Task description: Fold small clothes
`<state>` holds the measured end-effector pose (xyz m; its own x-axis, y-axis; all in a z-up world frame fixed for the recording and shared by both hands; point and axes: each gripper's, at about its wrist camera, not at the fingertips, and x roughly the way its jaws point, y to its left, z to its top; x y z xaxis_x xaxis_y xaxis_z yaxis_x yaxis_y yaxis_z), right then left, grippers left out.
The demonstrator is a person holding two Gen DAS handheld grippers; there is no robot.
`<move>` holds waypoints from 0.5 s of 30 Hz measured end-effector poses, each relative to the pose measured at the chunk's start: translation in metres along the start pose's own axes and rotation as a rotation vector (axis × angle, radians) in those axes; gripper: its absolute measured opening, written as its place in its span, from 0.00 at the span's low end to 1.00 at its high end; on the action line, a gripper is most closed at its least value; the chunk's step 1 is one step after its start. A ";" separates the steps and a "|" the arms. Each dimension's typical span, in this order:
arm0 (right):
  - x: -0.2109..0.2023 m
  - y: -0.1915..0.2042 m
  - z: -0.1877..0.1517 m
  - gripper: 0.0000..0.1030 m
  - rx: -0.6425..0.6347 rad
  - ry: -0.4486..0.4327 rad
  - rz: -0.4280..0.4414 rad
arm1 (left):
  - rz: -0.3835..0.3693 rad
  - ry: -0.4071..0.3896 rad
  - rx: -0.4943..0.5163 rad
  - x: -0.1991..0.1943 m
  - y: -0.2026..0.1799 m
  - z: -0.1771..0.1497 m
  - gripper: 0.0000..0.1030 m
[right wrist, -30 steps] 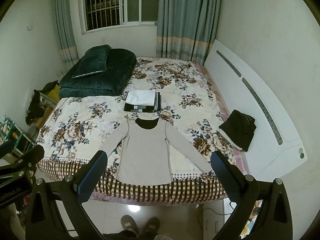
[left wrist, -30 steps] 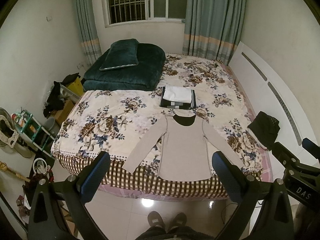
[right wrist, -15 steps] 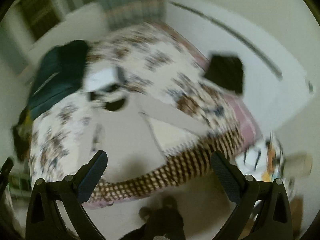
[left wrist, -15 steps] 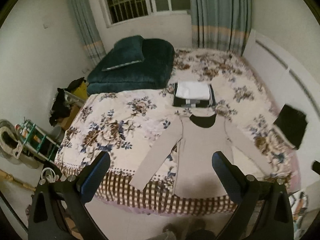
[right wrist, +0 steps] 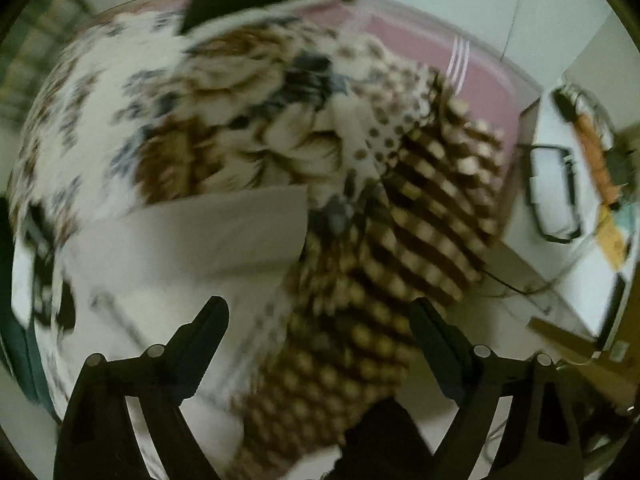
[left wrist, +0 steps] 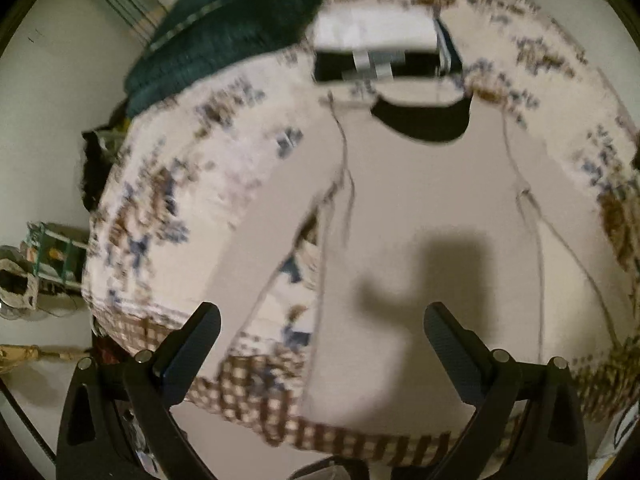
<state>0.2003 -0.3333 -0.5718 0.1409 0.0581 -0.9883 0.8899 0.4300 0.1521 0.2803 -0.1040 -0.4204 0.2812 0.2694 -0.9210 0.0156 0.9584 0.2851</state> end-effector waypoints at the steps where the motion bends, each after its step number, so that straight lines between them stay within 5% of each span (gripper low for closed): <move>1: 0.019 -0.002 0.008 0.90 0.020 0.002 0.001 | 0.007 0.021 0.000 0.015 -0.006 0.000 1.00; 3: 0.054 -0.002 0.021 0.89 0.048 0.020 0.009 | 0.014 0.055 -0.003 0.044 -0.015 0.000 1.00; 6: 0.099 0.004 0.033 0.74 0.056 0.033 -0.001 | 0.019 0.095 -0.025 0.079 -0.022 0.000 1.00; 8: 0.114 0.012 0.035 0.54 0.038 0.012 -0.004 | 0.023 0.125 -0.044 0.099 -0.022 -0.003 1.00; 10: 0.117 0.027 0.032 0.12 -0.012 -0.052 -0.033 | 0.020 0.142 -0.069 0.113 -0.020 -0.004 1.00; 11: 0.115 0.036 0.027 0.06 -0.049 -0.085 -0.061 | 0.018 0.146 -0.086 0.117 -0.015 -0.006 1.00; 15: 0.085 0.103 -0.015 0.04 -0.286 -0.231 -0.103 | 0.020 0.126 -0.161 0.118 0.016 -0.018 1.00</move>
<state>0.2977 -0.2702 -0.6400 0.1803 -0.1886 -0.9654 0.7519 0.6592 0.0117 0.2966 -0.0555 -0.5294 0.1570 0.2887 -0.9445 -0.1458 0.9526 0.2670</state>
